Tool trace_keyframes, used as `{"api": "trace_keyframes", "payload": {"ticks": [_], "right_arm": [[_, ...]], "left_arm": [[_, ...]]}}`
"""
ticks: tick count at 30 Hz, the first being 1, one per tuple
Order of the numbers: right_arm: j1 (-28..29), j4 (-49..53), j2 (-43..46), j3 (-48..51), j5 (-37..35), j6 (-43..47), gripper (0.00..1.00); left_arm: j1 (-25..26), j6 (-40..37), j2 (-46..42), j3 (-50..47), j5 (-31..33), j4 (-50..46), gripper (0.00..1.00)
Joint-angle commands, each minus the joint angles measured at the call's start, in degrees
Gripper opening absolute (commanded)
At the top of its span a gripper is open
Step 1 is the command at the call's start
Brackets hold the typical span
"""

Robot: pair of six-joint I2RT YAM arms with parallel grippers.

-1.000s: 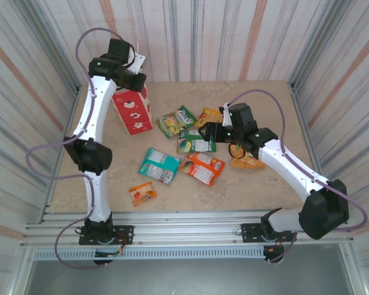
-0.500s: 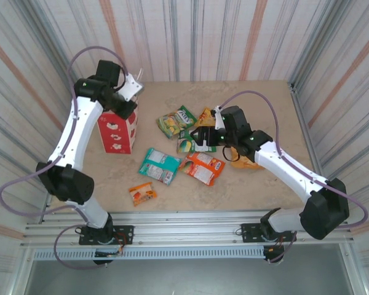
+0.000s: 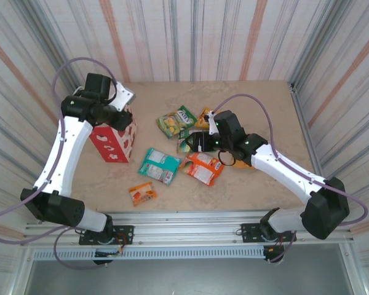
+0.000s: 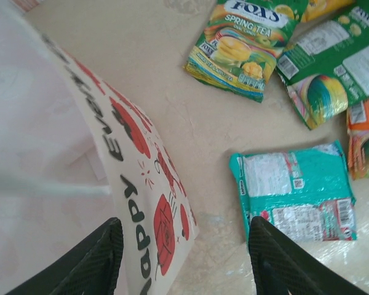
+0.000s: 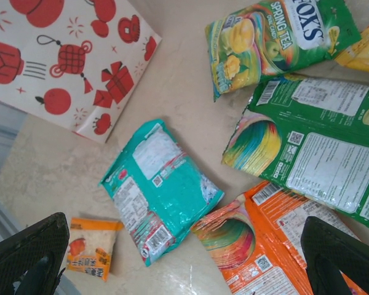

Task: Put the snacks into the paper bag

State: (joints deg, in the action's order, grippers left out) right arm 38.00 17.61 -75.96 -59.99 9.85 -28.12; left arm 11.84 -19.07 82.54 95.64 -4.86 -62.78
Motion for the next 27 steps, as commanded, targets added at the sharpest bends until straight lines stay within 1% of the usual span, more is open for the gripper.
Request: {"api": "trace_keyframes", "payload": {"ticks": [1,4,8,13,18,20,24,27], "right_arm": [[0.71,0.05,0.83,0.05,-1.75,-1.51,0.99],[1.05,0.48,0.87,-0.49,-2.06,-1.59,0.99],[1.4,2.84,0.94,-1.66,-3.55,-2.15,0.99],[1.42,4.28,1.67,-1.37,-4.75,-5.02,0.99],[2.19,4.34,2.27,-0.25,-2.71,-8.85,0.99],[3.25,3.41,2.46,0.94,-1.43,-11.67,0.99],[6.65,-0.29,2.39,4.22,-0.17,-18.15,1.0],[10.15,-5.8,1.38,7.37,-0.54,-24.75,0.95]], "left_arm": [[-0.67,7.73,-0.25,1.09,-0.69,-0.29,0.58],[-0.67,10.53,1.72,3.82,-0.53,-2.32,0.59],[-0.67,12.29,2.5,6.56,-2.0,-5.8,0.59],[-0.67,15.41,0.08,7.13,-3.69,-8.46,0.61],[-0.67,18.91,-3.63,5.99,-6.48,-11.01,0.61],[-0.67,20.31,-5.93,4.44,-8.55,-11.04,0.61],[-0.67,22.38,-10.62,0.61,-10.74,-10.01,0.6],[-0.68,23.52,-13.12,-1.96,-12.13,-9.73,0.6]]}}
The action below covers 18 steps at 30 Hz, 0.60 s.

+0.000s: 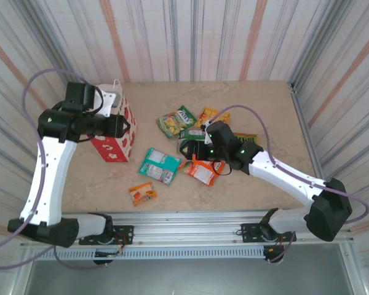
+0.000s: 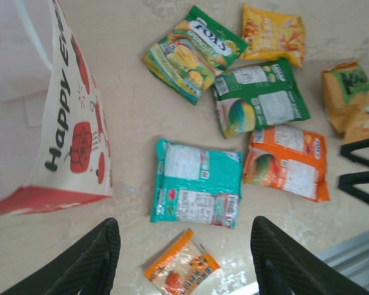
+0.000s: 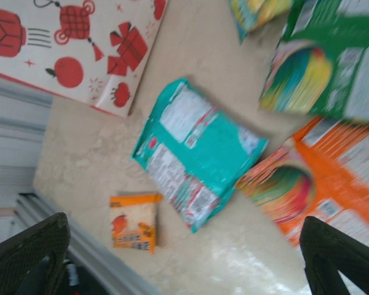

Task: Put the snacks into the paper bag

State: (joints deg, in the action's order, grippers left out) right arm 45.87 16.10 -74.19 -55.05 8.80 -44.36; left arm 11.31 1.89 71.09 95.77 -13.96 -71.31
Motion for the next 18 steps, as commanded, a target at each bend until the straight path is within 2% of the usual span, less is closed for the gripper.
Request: {"api": "trace_keyframes", "payload": {"ticks": [1,5,11,13,18], "right_arm": [[3.53,-6.62,-1.18,3.44,0.03,-11.09,0.92],[7.06,-15.05,-6.79,6.3,-0.85,-18.22,0.77],[10.18,-19.84,-18.55,3.48,-3.34,-22.17,0.59],[10.6,-21.93,-22.44,2.87,-4.19,-26.36,0.53],[11.35,-23.09,-27.86,1.75,-7.66,-29.72,0.48]], "left_arm": [[-0.15,2.84,-2.36,-3.11,-3.07,-1.2,0.6],[-0.15,3.03,-4.64,-6.03,-4.18,-1.12,0.6],[-0.15,2.85,-6.7,-7.52,-5.09,-1.16,0.59],[-0.15,2.86,-7.1,-7.66,-5.73,-0.94,0.59],[-0.15,3.01,-7.61,-7.67,-6.91,-0.85,0.58]]}}
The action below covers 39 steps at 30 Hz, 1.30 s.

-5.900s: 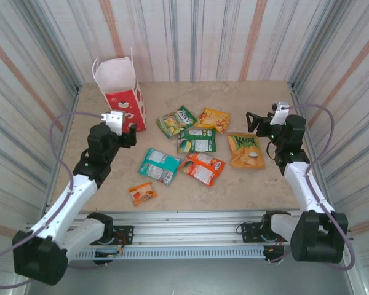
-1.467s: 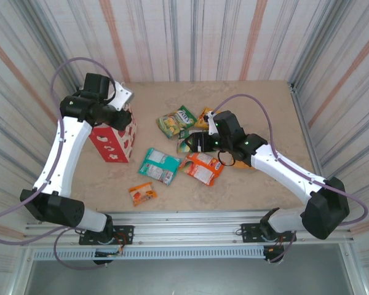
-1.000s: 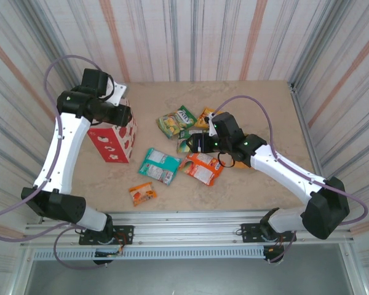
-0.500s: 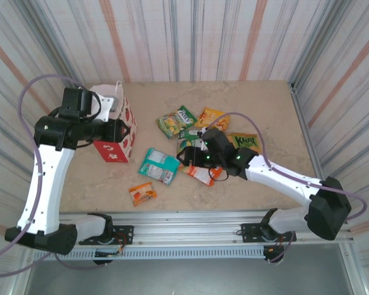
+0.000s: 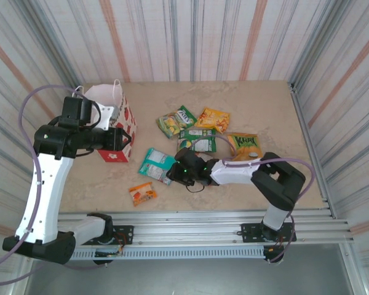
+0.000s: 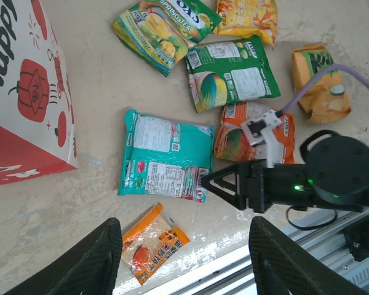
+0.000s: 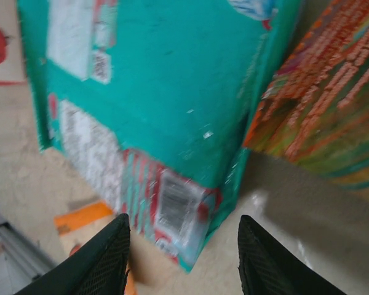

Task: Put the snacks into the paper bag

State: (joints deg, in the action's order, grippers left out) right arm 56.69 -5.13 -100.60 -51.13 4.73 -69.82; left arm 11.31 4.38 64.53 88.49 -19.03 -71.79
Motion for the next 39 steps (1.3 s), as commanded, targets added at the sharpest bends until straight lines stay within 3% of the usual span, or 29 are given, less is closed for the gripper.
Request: {"api": "trace_keyframes", "payload": {"ticks": [1,5,10,14,17,22,31,39], "right_arm": [[0.69,-1.46,-1.98,-2.53,-4.19,-4.27,0.48],[0.79,-0.59,-3.15,-3.11,-5.7,-3.81,0.48],[0.01,-2.97,-4.82,-2.76,-6.18,-2.47,0.4],[-0.69,-4.97,-5.84,-2.65,-6.18,-0.5,0.28],[-0.97,-5.61,-4.71,-2.48,-6.11,3.22,0.15],[-0.94,-3.29,0.31,-2.07,-6.25,14.26,0.01],[-1.29,4.23,12.41,-2.25,-3.21,38.99,0.0],[-7.4,19.36,22.41,-6.73,10.24,64.05,0.0]], "left_arm": [[-0.09,0.53,-1.04,-0.42,-1.91,-0.37,0.58],[-0.07,0.54,-1.16,-0.76,-2.25,-0.11,0.58],[-0.07,0.36,-0.4,-0.87,-2.73,0.28,0.57],[-0.08,-0.11,-0.11,-0.26,-3.18,0.06,0.56],[-0.06,-1.88,-0.08,0.23,-5.66,-0.28,0.54],[1.06,-7.47,-0.76,0.02,-9.48,0.29,0.53],[3.6,-17.78,-5.14,-3.55,-16.06,3.34,0.53],[5.89,-29.22,-8.9,-10.47,-22.65,7.9,0.53]]}}
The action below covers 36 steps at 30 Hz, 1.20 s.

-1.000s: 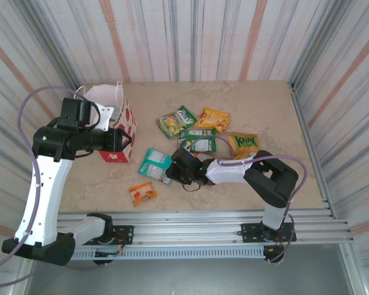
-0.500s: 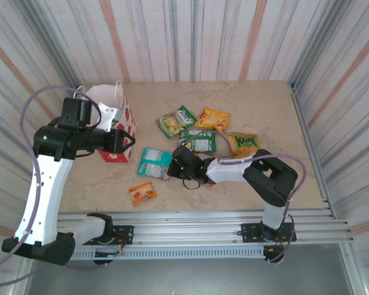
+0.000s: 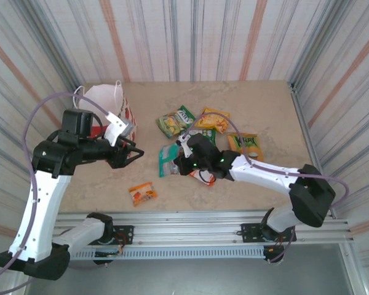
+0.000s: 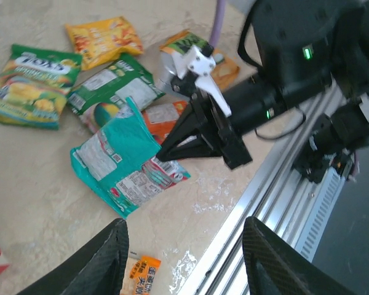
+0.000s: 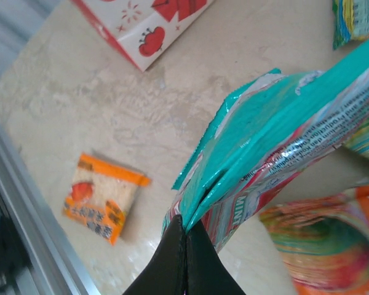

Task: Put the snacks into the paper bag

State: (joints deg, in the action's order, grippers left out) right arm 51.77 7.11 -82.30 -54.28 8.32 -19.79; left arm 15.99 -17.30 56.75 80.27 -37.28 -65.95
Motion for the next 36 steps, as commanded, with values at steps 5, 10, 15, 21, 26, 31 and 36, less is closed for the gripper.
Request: {"api": "trace_keyframes", "payload": {"ticks": [5,10,15,21,26,31,36], "right_arm": [[-8.68,19.84,9.31,-9.01,15.87,30.56,0.0],[-12.23,30.43,12.57,-13.3,24.66,48.59,0.0],[-12.87,41.69,11.92,-19.94,26.31,60.61,0.0],[-12.79,47.64,10.85,-25.13,27.76,68.47,0.0],[-12.69,49.02,10.54,-27.65,28.93,71.95,0.0],[-12.36,49.47,10.01,-29.03,28.51,73.31,0.0],[-12.01,49.12,9.34,-29.65,27.49,73.67,0.0]], "left_arm": [[5.32,-11.88,-3.46,-8.79,-4.67,7.88,0.57],[10.09,-10.71,-3.84,-14.71,-4.18,16.41,0.63],[11.43,-9.69,-2.57,-18.57,-4.73,24.22,0.65],[11.61,-12.88,1.1,-19.4,-6.25,26.98,0.67],[11.86,-13.86,3.64,-19.61,-9.46,29.09,0.67],[13.44,-16.22,5.37,-19.19,-11.58,30.14,0.64],[14.47,-18.18,7.13,-17.98,-14.5,29.35,0.49]]}}
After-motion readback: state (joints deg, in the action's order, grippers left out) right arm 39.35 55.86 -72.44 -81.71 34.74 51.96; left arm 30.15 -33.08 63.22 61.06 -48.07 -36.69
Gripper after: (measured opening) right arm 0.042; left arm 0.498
